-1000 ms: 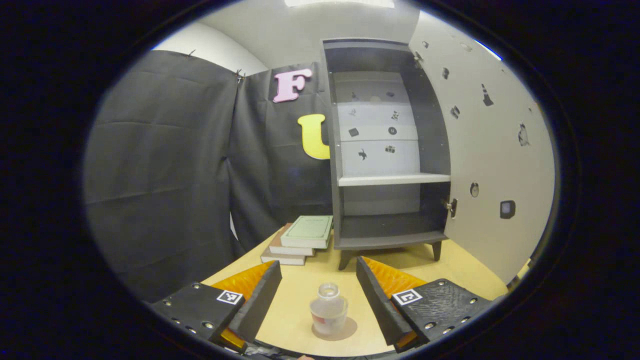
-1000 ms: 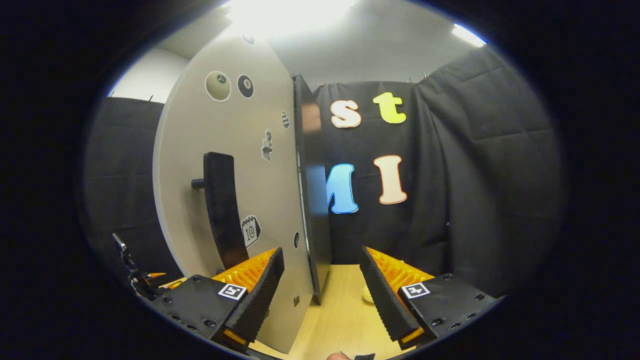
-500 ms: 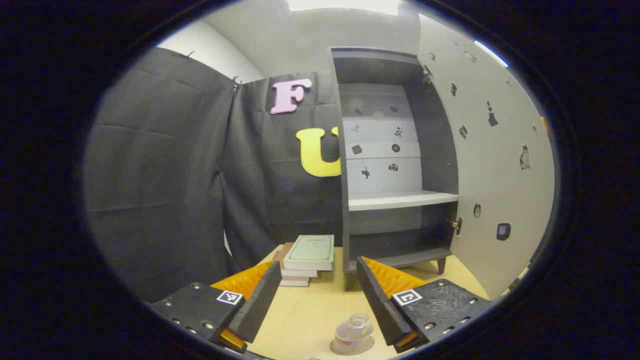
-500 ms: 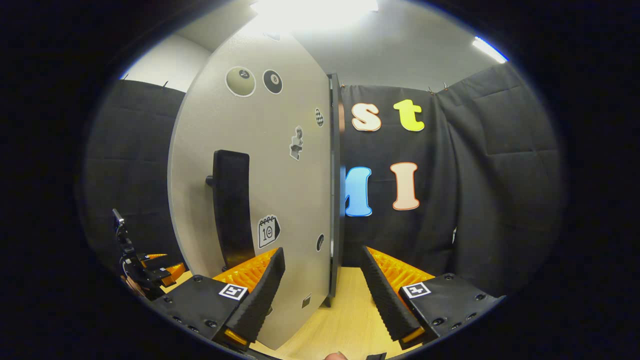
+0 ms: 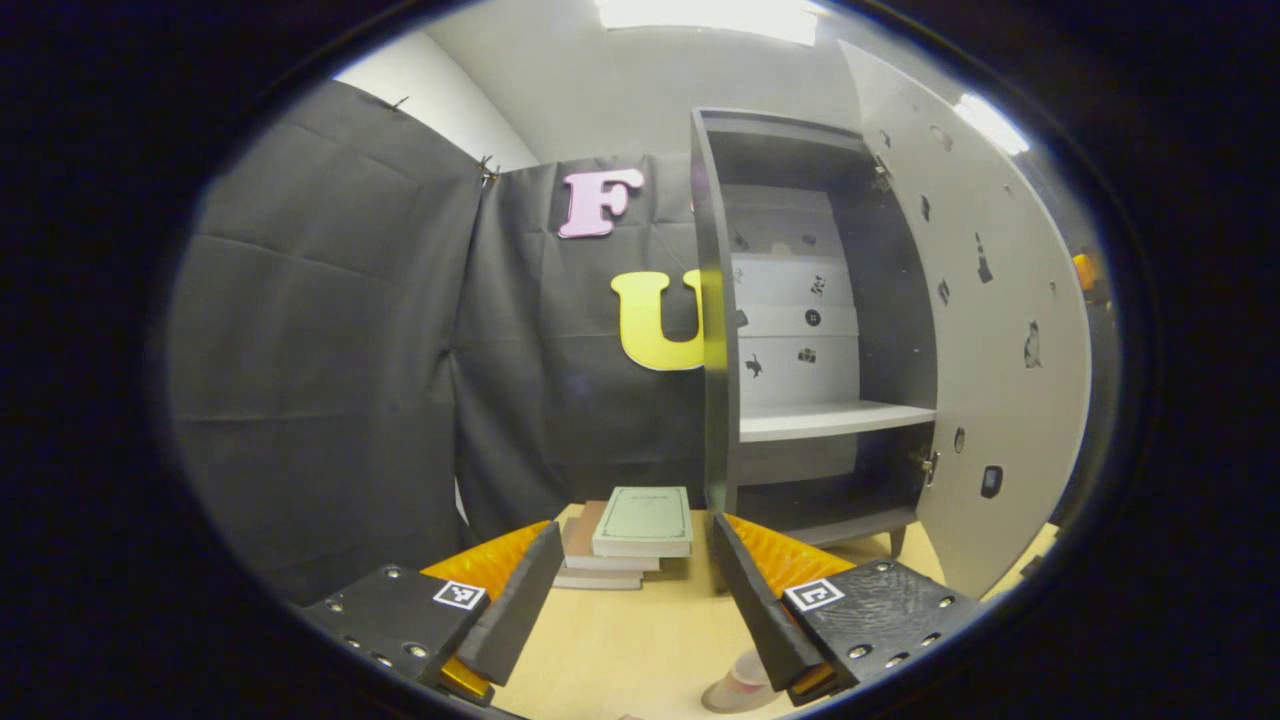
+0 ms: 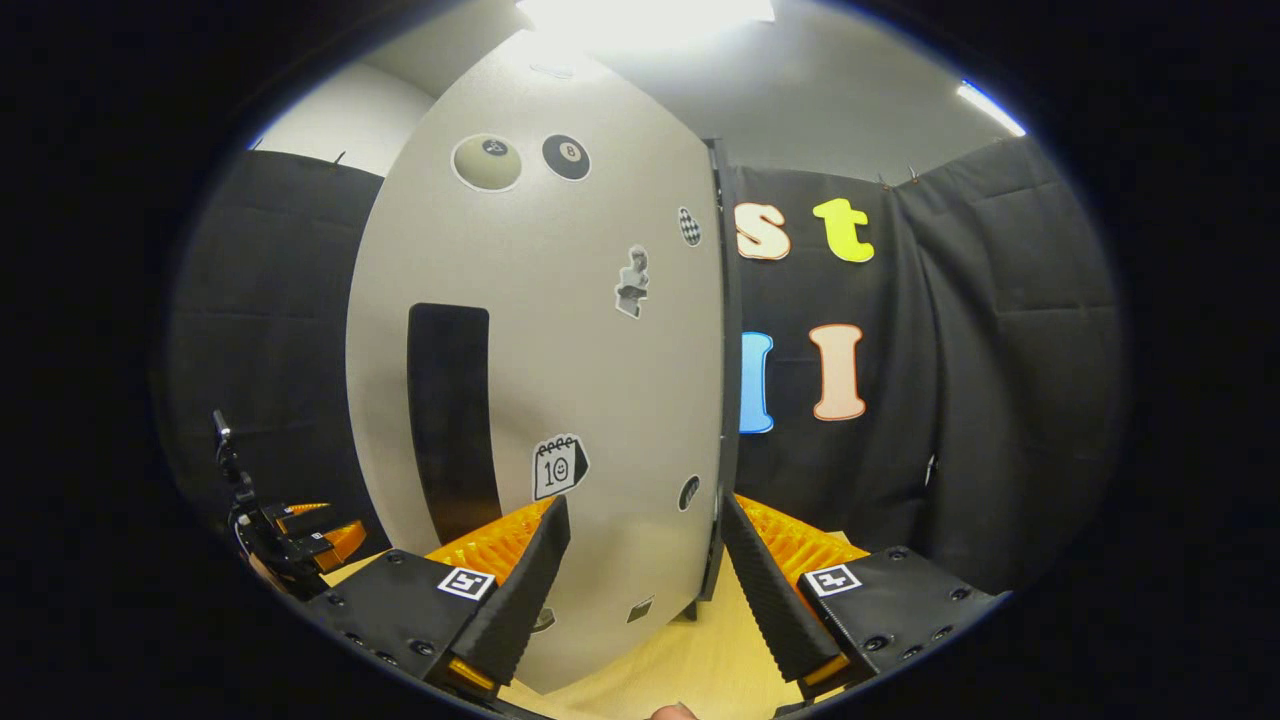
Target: Open the cabinet door with the right hand, grasp the bottle in the cabinet with the left hand and place it on the coaster, then close the cabinet door with the right hand.
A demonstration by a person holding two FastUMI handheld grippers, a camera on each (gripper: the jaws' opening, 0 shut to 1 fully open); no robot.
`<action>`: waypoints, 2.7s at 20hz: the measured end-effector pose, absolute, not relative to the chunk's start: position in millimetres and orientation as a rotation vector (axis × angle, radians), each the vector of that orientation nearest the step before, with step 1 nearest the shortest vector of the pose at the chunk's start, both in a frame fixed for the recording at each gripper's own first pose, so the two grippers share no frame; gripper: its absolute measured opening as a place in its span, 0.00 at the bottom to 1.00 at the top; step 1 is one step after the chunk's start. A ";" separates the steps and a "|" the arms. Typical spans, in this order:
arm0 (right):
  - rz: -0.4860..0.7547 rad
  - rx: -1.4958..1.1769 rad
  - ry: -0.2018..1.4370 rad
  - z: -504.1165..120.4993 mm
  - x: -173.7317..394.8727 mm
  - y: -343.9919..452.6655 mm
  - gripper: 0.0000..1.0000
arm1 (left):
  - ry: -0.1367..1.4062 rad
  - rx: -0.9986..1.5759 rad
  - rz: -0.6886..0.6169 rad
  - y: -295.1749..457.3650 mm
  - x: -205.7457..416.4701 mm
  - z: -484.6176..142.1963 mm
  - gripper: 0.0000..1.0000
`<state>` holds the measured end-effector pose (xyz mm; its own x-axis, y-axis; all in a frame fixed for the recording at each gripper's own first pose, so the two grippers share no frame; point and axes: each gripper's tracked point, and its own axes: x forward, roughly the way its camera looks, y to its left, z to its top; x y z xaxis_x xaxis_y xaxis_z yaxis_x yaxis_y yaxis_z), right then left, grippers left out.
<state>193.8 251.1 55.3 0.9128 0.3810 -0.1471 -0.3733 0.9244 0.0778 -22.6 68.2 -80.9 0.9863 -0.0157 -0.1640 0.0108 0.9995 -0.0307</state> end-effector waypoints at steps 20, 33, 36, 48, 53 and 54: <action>0.390 0.022 0.177 36.6 248.4 419.7 0.98 | 0.234 -0.023 0.159 216.5 -54.3 -131.9 0.89; 0.341 0.034 0.181 23.6 282.8 457.5 0.97 | 0.250 -0.030 0.266 269.5 -77.6 -138.5 0.89; 0.337 0.035 0.176 22.7 281.7 460.5 0.97 | 0.256 -0.023 0.282 274.5 -85.6 -137.5 0.90; 0.390 0.003 0.166 22.5 253.9 455.3 0.97 | 0.235 -0.017 0.253 240.2 -57.8 -109.1 0.90; 0.421 -0.014 0.147 33.7 213.2 417.0 0.97 | 0.174 -0.016 0.159 181.0 -25.0 -75.7 0.89; 0.424 -0.005 0.142 36.0 207.6 409.6 0.97 | 0.163 -0.014 0.138 168.9 -19.3 -69.5 0.90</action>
<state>207.6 409.6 36.0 0.9018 0.4093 -0.1385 -0.4100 0.9118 0.0247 -19.3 168.9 -69.5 0.9772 0.1361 -0.1629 -0.1384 0.9904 -0.0028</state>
